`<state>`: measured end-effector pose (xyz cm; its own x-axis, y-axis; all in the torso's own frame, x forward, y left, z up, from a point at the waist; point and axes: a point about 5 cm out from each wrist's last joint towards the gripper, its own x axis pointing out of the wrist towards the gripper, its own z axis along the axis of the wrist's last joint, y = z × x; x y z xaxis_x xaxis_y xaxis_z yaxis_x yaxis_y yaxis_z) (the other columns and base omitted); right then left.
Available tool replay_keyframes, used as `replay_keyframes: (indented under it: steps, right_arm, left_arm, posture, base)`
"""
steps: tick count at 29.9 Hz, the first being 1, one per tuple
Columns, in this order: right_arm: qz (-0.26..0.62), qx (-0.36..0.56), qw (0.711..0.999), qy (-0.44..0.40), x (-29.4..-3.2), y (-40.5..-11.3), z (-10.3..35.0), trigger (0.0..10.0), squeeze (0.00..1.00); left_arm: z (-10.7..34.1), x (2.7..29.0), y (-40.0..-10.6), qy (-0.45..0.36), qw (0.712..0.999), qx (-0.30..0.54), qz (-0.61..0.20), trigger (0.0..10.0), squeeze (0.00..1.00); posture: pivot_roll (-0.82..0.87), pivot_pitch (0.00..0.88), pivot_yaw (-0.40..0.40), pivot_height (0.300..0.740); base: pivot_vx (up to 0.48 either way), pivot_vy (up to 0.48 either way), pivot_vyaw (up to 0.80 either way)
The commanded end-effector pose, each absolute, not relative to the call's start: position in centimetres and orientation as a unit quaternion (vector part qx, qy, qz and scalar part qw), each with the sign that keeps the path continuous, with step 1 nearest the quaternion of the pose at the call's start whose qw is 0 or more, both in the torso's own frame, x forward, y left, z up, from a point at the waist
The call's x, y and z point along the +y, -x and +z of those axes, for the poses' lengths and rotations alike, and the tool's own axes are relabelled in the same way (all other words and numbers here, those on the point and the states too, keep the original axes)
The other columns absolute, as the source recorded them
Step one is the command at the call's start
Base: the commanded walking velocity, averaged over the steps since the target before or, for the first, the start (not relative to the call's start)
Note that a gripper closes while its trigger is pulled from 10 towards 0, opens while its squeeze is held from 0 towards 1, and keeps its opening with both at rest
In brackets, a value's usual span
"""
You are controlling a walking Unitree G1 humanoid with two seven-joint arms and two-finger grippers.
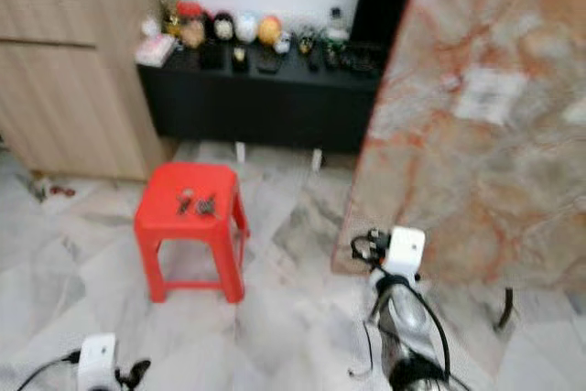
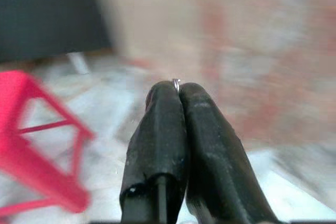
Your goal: Hang keys on a hook
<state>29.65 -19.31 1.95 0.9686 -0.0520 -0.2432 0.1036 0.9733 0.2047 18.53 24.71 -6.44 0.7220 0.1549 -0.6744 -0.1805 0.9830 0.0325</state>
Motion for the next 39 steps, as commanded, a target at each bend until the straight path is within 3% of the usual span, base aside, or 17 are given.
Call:
replay_keyframes:
  steps: [1, 25, 29, 39]
  right_arm:
    - [-0.056, 0.119, 0.985, -0.113, -20.0, -29.6, 1.9, 10.0, 0.0]
    - [0.009, 0.124, 0.988, -0.089, -18.8, -30.7, 2.8, 10.0, 0.0]
    - [0.005, 0.142, 0.986, -0.083, -18.9, -31.0, 2.8, 10.0, 0.0]
    - [0.092, 0.158, 0.982, -0.043, -17.8, -32.4, 4.1, 10.0, 0.0]
  left_arm:
    - [-6.3, 24.0, -19.2, 0.015, 0.933, 0.351, 0.075, 10.0, 0.0]
    - [-4.0, 23.2, -22.7, 0.006, 0.958, 0.28, 0.056, 10.0, 0.0]
    - [-3.0, 23.0, -23.9, -0.019, 0.966, 0.255, 0.035, 10.0, 0.0]
    - [2.4, 21.4, -28.7, -0.11, 0.984, 0.114, -0.08, 10.0, 0.0]
  posture:
    - [0.05, 0.0, -0.062, 0.74]
    - [0.06, 0.0, -0.066, 0.74]
    - [0.06, 0.0, -0.073, 0.74]
    - [0.05, 0.0, -0.078, 0.74]
  base:
    - [0.0, -0.386, 0.0]
    - [0.0, -0.382, 0.07]
    - [0.0, 0.0, 0.4]
    - [0.0, 0.0, 0.0]
